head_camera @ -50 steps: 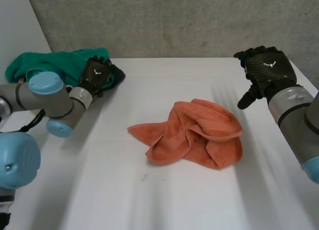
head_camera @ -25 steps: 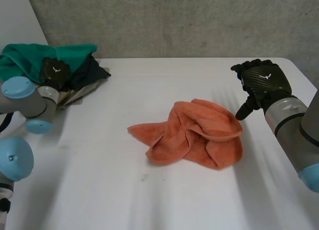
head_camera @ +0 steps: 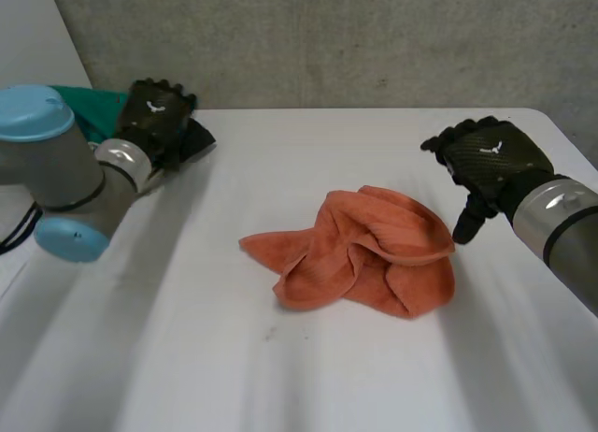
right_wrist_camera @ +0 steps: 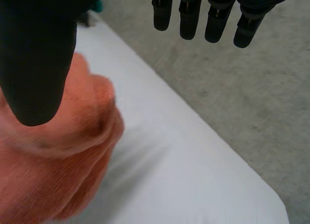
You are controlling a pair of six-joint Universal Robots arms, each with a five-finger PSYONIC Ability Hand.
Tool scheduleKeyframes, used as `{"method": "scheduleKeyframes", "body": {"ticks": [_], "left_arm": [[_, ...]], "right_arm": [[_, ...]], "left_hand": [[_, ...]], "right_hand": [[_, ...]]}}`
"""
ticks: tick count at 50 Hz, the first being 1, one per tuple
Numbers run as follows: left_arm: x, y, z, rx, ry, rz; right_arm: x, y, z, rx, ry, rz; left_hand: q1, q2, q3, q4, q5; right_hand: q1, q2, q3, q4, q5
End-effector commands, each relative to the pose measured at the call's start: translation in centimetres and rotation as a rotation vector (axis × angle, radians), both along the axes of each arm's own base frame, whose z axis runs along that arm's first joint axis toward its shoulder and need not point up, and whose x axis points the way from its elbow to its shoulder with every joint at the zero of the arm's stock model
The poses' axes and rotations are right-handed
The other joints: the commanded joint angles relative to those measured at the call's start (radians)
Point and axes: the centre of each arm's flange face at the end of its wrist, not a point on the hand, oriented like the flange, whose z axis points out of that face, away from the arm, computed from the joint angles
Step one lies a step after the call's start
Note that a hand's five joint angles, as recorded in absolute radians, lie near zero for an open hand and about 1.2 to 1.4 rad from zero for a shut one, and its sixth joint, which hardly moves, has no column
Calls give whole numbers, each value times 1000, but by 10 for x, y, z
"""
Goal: Fold the laundry.
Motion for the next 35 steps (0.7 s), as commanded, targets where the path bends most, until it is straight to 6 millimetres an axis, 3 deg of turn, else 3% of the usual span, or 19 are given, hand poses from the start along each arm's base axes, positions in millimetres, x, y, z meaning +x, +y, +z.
{"method": "scheduleKeyframes", "body": {"ticks": [1,11,13,23,31,35], "left_arm": [[-32,100,-6,159,14,-196],[-62,208,-55,320,-85,-435],[-65,215,-58,316,-87,-455],[-78,202,-86,165,-124,-455],[-79,185,-112,13,-378,-449],[-80,181,-111,-28,-421,-437]], "right_arm": [[-2,19,-4,47,168,91],[2,30,-39,35,232,194],[4,29,-44,5,223,208],[13,10,-87,-72,256,233],[15,1,-99,-87,254,225],[16,-2,-99,-105,251,218]], "left_hand": [[15,24,28,33,38],[54,63,66,71,77],[54,63,66,71,77],[235,244,248,253,258],[218,227,230,236,241],[186,195,198,204,209]], "right_hand": [[-51,-39,-36,-30,-41],[-51,-39,-36,-30,-41],[-51,-39,-36,-30,-41],[353,365,368,374,362],[421,432,436,441,430],[424,435,439,444,433]]}}
